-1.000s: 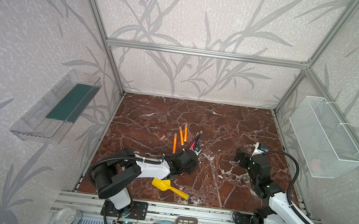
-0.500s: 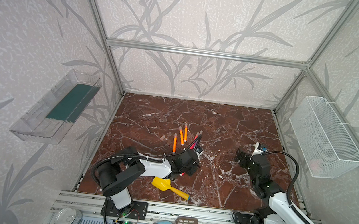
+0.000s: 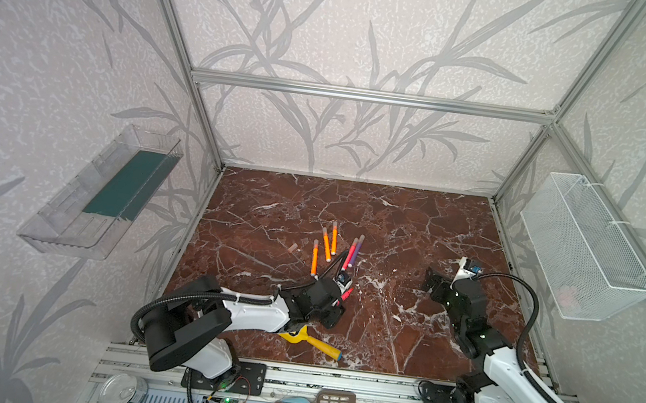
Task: Insert the pens into the pen caps
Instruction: 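Lift the pink marker upright with the left gripper, then bring the right gripper over the pink marker tip while the left gripper holds it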
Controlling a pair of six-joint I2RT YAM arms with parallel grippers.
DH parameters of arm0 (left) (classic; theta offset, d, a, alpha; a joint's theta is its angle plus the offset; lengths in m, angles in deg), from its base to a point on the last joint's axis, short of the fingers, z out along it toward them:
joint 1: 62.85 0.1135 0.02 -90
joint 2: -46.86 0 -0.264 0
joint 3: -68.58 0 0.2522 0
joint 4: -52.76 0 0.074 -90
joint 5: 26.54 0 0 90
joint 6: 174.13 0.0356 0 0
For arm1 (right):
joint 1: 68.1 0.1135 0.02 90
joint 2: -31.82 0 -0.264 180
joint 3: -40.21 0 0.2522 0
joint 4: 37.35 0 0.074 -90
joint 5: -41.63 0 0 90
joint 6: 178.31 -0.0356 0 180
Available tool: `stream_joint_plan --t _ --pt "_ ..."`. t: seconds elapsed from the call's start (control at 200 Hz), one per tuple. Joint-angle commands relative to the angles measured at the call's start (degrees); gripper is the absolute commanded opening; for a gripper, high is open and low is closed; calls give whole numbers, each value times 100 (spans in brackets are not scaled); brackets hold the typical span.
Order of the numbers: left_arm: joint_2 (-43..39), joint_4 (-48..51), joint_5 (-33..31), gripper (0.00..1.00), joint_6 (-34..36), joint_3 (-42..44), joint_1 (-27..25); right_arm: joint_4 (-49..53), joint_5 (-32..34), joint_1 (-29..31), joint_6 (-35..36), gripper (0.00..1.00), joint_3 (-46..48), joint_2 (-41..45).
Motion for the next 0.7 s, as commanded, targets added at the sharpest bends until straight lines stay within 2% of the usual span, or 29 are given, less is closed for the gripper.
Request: stream_joint_plan --t 0.0,0.105,0.315,0.45,0.605,0.7 --pt "99 41 3 59 -143 67 -30 8 70 -24 2 99 41 86" --pt "266 73 -148 51 -152 -13 -34 10 64 -24 1 99 32 77" --pt "391 167 -402 18 -154 -98 -35 37 95 -25 -5 99 32 94" --pt "421 200 -493 13 -130 -119 -34 433 14 -24 -100 100 -30 338" --pt "494 283 -704 9 -139 -209 -34 194 -1022 42 -433 96 113 542" --pt "395 380 -857 8 -246 -270 -34 186 -1386 457 -707 94 27 556"
